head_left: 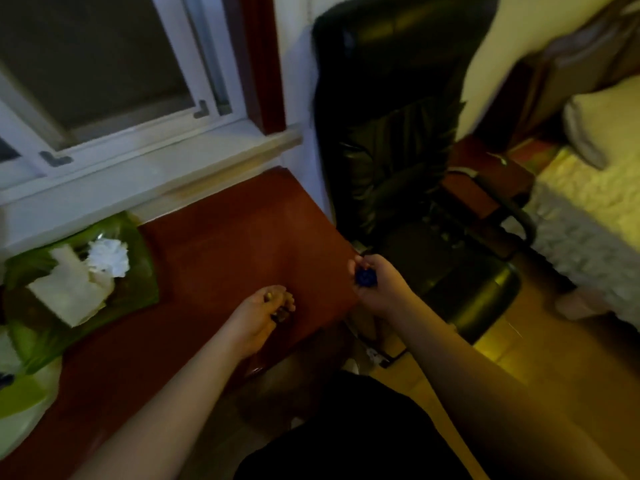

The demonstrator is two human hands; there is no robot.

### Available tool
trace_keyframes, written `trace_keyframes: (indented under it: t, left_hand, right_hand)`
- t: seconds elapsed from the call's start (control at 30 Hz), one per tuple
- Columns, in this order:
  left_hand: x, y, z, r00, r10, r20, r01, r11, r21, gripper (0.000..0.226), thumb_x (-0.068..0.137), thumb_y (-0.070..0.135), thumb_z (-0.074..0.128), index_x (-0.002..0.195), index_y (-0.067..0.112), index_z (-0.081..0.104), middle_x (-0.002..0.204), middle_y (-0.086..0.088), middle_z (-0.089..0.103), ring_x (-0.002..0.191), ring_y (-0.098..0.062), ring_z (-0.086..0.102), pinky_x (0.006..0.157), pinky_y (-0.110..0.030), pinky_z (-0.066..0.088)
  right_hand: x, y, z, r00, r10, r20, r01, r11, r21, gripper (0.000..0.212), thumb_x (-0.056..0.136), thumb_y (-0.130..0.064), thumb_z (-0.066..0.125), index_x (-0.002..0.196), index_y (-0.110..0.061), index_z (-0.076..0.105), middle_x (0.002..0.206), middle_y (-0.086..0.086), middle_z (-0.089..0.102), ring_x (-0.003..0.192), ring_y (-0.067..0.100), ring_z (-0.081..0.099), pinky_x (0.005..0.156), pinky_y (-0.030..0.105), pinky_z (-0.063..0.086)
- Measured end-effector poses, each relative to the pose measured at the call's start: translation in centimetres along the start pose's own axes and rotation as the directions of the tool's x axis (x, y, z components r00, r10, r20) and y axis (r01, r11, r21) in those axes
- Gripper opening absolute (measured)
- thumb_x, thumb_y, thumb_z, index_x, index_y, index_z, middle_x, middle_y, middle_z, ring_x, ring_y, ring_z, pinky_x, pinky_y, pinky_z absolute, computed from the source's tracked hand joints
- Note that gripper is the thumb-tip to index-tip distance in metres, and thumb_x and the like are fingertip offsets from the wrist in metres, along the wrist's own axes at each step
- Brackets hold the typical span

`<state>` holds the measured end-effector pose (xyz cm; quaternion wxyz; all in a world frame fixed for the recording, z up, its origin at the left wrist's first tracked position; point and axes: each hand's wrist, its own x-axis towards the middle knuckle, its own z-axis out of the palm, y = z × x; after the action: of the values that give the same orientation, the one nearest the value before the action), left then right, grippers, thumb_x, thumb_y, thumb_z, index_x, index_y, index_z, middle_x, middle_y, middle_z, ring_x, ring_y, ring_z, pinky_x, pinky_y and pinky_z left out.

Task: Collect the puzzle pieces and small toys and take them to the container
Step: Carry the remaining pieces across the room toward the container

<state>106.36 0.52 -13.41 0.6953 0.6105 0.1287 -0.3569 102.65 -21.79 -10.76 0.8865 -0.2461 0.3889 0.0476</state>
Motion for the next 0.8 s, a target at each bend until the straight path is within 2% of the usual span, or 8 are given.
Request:
trace_keyframes:
  t: [0.1,0.17,0.23,0.33,0.43,0.57,0.67,0.8]
  left_hand:
    - [0.0,-0.4,2.8,0.996,-0.026,0.091,0.019,0.997,0.078,0.019,0.101,0.011,0.041,0.113,0.006,0.056,0.094,-0.008,0.061,0.079,-0.017,0.06,0.067,-0.027,0.047]
    - [-0.1,-0.6,4.7,0.988,-0.047,0.145,0.025,0.988,0.152,0.019,0.102,0.015,0.042,0.113,0.009,0.056,0.094,-0.007,0.06,0.079,-0.017,0.06,0.068,-0.029,0.049]
    - [-0.3,-0.9,6.5,0.978,-0.076,0.196,0.037,0.98,0.194,0.017,0.102,0.017,0.042,0.108,0.012,0.057,0.09,-0.006,0.059,0.074,-0.017,0.059,0.066,-0.032,0.05]
    - [-0.6,-1.6,9.2,0.964,-0.105,0.244,0.043,0.968,0.249,0.016,0.102,0.019,0.043,0.101,0.012,0.058,0.084,-0.004,0.055,0.062,-0.013,0.054,0.055,-0.028,0.05]
    - [-1.1,-2.3,12.2,0.953,-0.126,0.275,0.012,0.924,0.381,0.016,0.101,0.022,0.045,0.103,0.012,0.058,0.085,-0.003,0.053,0.054,-0.009,0.045,0.043,-0.019,0.04]
    - [-1.9,-3.8,17.3,0.918,-0.184,0.352,0.022,0.909,0.417,0.019,0.099,0.027,0.049,0.1,0.009,0.056,0.075,-0.002,0.049,0.047,-0.007,0.036,0.035,-0.016,0.026]
    - [-2.9,-5.9,22.1,0.873,-0.249,0.419,0.034,0.889,0.458,0.024,0.099,0.032,0.048,0.086,0.012,0.048,0.065,-0.001,0.042,0.042,-0.007,0.028,0.034,-0.017,0.017]
    - [-5.3,-9.5,28.8,0.794,-0.359,0.491,0.043,0.839,0.543,0.027,0.099,0.033,0.048,0.079,0.015,0.048,0.06,0.001,0.042,0.043,-0.009,0.025,0.039,-0.02,0.017]
  right_hand:
    - [-2.6,-0.5,-2.7,0.993,-0.046,-0.113,0.063,0.985,0.159,0.019,0.097,-0.011,0.043,0.08,-0.006,0.048,0.08,0.011,0.052,0.07,0.018,0.053,0.057,0.025,0.051]
    - [-4.2,-1.3,-4.4,0.978,-0.061,-0.197,0.108,0.965,0.239,0.02,0.097,-0.013,0.048,0.08,-0.005,0.053,0.085,0.012,0.056,0.077,0.017,0.058,0.06,0.023,0.054]
    - [-5.6,-2.1,-6.3,0.976,-0.055,-0.212,0.117,0.949,0.293,0.019,0.096,-0.015,0.05,0.08,-0.004,0.056,0.087,0.011,0.059,0.079,0.017,0.06,0.063,0.024,0.055]
    - [-7.4,-3.0,-9.2,0.97,-0.09,-0.227,0.161,0.935,0.316,0.019,0.094,-0.015,0.051,0.08,-0.005,0.058,0.084,0.01,0.06,0.077,0.016,0.061,0.052,0.023,0.055]
    - [-9.4,-3.8,-12.2,0.958,-0.122,-0.26,0.213,0.909,0.358,0.018,0.094,-0.016,0.052,0.082,-0.005,0.059,0.085,0.009,0.061,0.077,0.016,0.062,0.051,0.023,0.055]
    - [-12.7,-5.0,-17.2,0.933,-0.164,-0.32,0.292,0.864,0.409,0.018,0.093,-0.013,0.05,0.078,-0.005,0.056,0.083,0.01,0.06,0.075,0.016,0.061,0.051,0.021,0.055]
    - [-15.9,-5.9,-21.6,0.916,-0.225,-0.331,0.361,0.82,0.444,0.021,0.091,-0.008,0.044,0.071,-0.007,0.05,0.082,0.011,0.057,0.073,0.016,0.058,0.049,0.019,0.052]
    - [-20.7,-7.1,-29.0,0.897,-0.264,-0.356,0.42,0.763,0.492,0.024,0.091,-0.01,0.04,0.068,-0.009,0.047,0.077,0.008,0.051,0.069,0.015,0.052,0.046,0.017,0.048]
